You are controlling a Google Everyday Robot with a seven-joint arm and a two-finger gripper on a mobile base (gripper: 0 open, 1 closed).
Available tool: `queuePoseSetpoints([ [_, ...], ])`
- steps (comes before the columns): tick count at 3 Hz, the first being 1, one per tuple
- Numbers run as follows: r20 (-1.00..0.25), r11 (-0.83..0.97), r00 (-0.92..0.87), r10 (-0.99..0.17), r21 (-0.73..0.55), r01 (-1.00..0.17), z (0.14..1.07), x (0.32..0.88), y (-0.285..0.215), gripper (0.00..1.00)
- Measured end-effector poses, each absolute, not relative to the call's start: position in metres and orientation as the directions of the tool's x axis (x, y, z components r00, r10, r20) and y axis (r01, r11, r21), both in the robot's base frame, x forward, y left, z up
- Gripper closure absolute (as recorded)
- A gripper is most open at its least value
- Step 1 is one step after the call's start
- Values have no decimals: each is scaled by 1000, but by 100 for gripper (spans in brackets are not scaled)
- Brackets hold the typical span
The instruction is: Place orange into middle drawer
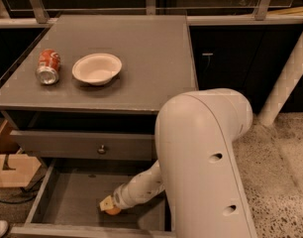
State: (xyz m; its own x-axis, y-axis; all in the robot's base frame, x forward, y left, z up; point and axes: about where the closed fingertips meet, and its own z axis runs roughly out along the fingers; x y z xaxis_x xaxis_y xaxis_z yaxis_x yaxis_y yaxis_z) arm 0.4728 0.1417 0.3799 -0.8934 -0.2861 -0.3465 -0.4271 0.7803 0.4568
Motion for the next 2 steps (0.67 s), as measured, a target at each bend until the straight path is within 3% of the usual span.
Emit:
queuePoseSetpoints([
  [2,-346,780,-893,-286,457,-427,380,473,142,15],
])
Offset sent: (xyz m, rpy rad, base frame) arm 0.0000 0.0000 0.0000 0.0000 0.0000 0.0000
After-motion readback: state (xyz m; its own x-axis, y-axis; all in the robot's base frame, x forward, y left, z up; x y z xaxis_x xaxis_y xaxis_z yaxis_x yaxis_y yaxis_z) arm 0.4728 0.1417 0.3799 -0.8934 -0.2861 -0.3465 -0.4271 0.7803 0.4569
